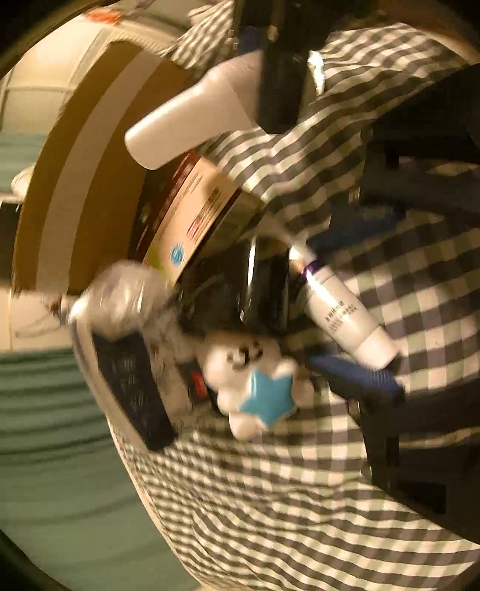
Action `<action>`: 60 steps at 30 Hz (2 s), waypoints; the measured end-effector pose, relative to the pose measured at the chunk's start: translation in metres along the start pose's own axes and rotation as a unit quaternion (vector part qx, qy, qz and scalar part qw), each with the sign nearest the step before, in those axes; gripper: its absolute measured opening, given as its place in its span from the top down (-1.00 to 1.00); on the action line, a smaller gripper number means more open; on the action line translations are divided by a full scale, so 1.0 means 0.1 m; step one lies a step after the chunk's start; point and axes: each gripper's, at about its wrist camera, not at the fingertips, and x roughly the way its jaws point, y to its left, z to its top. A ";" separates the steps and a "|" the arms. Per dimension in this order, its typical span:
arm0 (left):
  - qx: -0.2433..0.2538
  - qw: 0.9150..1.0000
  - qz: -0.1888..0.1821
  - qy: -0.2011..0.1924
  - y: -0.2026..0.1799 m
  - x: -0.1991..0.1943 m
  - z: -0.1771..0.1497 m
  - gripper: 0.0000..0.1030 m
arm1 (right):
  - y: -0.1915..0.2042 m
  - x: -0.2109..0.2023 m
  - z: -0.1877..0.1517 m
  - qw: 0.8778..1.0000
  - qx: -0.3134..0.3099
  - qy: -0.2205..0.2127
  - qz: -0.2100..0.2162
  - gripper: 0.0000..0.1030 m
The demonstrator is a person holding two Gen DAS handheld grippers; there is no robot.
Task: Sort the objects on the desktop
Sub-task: 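Grasp the white toothpaste tube with the left tool while the right tool grasps the white bottle, then lift the toothpaste tube and white bottle and carry them over the box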
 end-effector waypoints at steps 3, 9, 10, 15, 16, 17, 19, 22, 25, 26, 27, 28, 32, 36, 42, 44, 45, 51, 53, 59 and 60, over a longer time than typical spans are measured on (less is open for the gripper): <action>0.012 1.000 -0.016 0.001 -0.05 -0.04 -0.04 0.40 | -0.10 -0.05 -0.02 1.000 0.021 -0.002 0.002 0.11; 0.002 0.999 -0.047 0.020 -0.07 -0.25 -0.18 0.52 | -0.08 -0.08 -0.06 1.000 0.015 0.006 -0.002 0.12; -0.006 0.998 -0.053 0.027 -0.06 -0.27 -0.19 0.52 | -0.07 -0.09 -0.08 1.000 0.015 0.009 -0.002 0.12; -0.048 0.995 -0.070 0.054 0.00 -0.42 -0.34 0.51 | -0.10 -0.13 -0.16 1.000 0.022 0.016 0.003 0.12; -0.047 0.995 -0.069 0.056 0.09 -0.46 -0.48 0.51 | -0.11 -0.13 -0.17 1.000 0.025 0.016 0.003 0.12; -0.042 0.995 -0.067 0.059 0.09 -0.44 -0.49 0.51 | -0.11 -0.13 -0.18 1.000 0.026 0.016 0.004 0.11; -0.043 0.996 -0.057 0.048 0.07 -0.37 -0.51 0.44 | -0.11 -0.13 -0.18 1.000 0.027 0.016 0.002 0.12; -0.063 0.996 -0.059 0.027 0.14 -0.26 -0.49 0.47 | -0.06 -0.09 -0.17 1.000 0.024 0.018 0.002 0.12; -0.069 0.996 -0.058 0.016 0.17 -0.27 -0.48 0.50 | -0.08 -0.09 -0.17 1.000 0.024 0.019 0.001 0.12; -0.066 0.996 -0.053 0.015 0.15 -0.29 -0.50 0.50 | -0.07 -0.09 -0.17 1.000 0.024 0.019 0.002 0.12; -0.063 0.997 -0.051 0.017 0.14 -0.31 -0.50 0.50 | -0.07 -0.10 -0.17 1.000 0.024 0.018 0.002 0.12; -0.064 0.997 -0.047 0.021 0.14 -0.35 -0.53 0.50 | -0.07 -0.11 -0.18 1.000 0.023 0.017 0.002 0.12; -0.083 0.994 -0.055 0.033 0.07 -0.51 -0.62 0.50 | -0.02 -0.18 -0.21 1.000 0.016 0.012 0.003 0.12; -0.110 0.992 -0.050 0.026 0.19 -0.76 -0.74 0.50 | 0.02 -0.29 -0.30 1.000 0.017 0.007 0.008 0.12; -0.128 0.990 -0.055 0.001 0.30 -1.02 -0.80 0.50 | 0.07 -0.43 -0.42 1.000 0.016 0.006 0.013 0.12; -0.136 0.989 -0.057 -0.009 0.32 -1.16 -0.81 0.50 | 0.09 -0.49 -0.44 1.000 0.013 0.001 0.013 0.12; -0.138 0.989 -0.057 -0.013 0.36 -1.18 -0.69 0.50 | 0.09 -0.52 -0.45 1.000 0.013 -0.002 0.013 0.12; -0.141 0.988 -0.050 -0.043 0.26 -1.48 -0.44 0.50 | 0.12 -0.73 -0.41 1.000 0.011 -0.018 0.020 0.12; -0.144 0.987 -0.049 -0.049 0.24 -1.55 -0.36 0.50 | 0.11 -0.84 -0.37 0.999 0.012 -0.031 0.018 0.12; -0.132 0.987 -0.063 -0.070 0.08 -1.65 0.04 0.50 | 0.01 -1.12 -0.11 0.998 0.016 -0.063 -0.006 0.12; -0.128 0.987 -0.064 -0.076 0.06 -1.63 0.11 0.50 | -0.03 -1.18 -0.05 0.997 0.017 -0.071 -0.007 0.12</action>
